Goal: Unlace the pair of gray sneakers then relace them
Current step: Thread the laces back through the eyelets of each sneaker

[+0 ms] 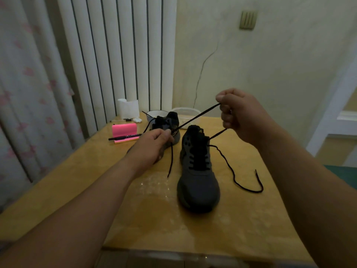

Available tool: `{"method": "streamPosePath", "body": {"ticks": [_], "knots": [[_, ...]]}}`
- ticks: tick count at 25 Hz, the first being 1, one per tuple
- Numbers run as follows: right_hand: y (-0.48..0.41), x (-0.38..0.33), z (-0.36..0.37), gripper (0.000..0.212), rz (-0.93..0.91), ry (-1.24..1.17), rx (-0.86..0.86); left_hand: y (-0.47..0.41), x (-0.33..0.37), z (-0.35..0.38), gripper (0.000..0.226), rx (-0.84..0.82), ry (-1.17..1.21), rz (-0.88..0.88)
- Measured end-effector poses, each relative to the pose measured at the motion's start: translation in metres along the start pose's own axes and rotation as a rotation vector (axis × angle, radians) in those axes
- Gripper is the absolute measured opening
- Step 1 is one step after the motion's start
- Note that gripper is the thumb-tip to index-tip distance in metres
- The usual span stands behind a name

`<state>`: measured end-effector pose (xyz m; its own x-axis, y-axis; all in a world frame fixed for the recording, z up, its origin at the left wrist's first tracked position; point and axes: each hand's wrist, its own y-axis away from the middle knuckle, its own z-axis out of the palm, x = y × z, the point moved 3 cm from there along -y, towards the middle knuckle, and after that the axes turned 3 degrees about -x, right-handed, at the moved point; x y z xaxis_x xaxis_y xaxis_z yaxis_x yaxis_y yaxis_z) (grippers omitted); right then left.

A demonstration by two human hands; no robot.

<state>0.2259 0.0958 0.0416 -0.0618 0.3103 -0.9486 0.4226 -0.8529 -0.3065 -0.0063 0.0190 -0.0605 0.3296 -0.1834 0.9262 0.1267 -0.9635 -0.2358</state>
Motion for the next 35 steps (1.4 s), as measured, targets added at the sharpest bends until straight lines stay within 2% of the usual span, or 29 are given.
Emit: {"method": "streamPosePath", "body": {"ticks": [2,6,8,10,11,12,14,16,18,20,23,25,26,29,31,35], "knots": [[0.006,-0.003,-0.010,0.012,0.019,0.081,0.024,0.001,-0.004,-0.004,0.039,0.017,0.052,-0.045],[0.021,0.005,-0.023,0.020,0.098,0.258,0.055,0.005,-0.018,-0.012,0.038,0.155,0.183,-0.161],[0.029,0.013,-0.018,0.029,0.143,0.513,0.014,0.006,-0.007,-0.001,0.030,0.096,0.171,-0.129],[0.032,0.015,-0.003,0.036,0.000,0.807,-0.006,0.007,0.016,0.016,0.027,-0.039,0.116,-0.045],[0.034,0.014,0.009,0.042,-0.088,0.872,-0.065,0.007,0.029,0.025,0.030,-0.107,0.067,-0.005],[0.036,0.013,0.021,0.046,-0.141,0.867,-0.153,0.007,0.038,0.032,0.036,-0.156,0.003,0.025],[0.036,0.020,0.037,0.033,-0.134,0.792,-0.290,0.006,0.048,0.040,0.048,-0.181,-0.100,0.053],[0.035,0.030,0.042,0.013,-0.134,0.783,-0.239,0.005,0.047,0.043,0.058,-0.160,-0.152,0.068],[0.034,0.041,0.040,0.010,-0.169,0.763,-0.157,0.003,0.040,0.047,0.062,-0.158,-0.180,0.073],[0.034,0.049,0.036,0.010,-0.174,0.744,-0.120,-0.001,0.031,0.050,0.061,-0.158,-0.109,0.059],[0.027,0.063,0.020,0.012,-0.124,0.820,-0.032,-0.009,0.015,0.044,0.048,0.027,0.143,-0.011],[0.022,0.071,0.011,0.014,-0.105,0.871,0.017,-0.015,0.003,0.041,0.031,0.101,0.133,-0.033],[0.020,0.074,0.010,0.014,-0.106,0.890,0.021,-0.018,-0.002,0.042,0.028,0.094,0.083,-0.051],[0.015,0.081,0.015,0.013,-0.119,0.916,-0.005,-0.029,-0.011,0.049,0.041,0.020,-0.047,-0.125],[0.011,0.084,0.019,0.013,-0.129,0.922,-0.032,-0.036,-0.014,0.051,0.039,-0.006,-0.113,-0.128],[0.005,0.089,0.018,0.010,-0.133,0.916,-0.037,-0.043,-0.012,0.048,0.036,-0.079,-0.098,-0.153]]}}
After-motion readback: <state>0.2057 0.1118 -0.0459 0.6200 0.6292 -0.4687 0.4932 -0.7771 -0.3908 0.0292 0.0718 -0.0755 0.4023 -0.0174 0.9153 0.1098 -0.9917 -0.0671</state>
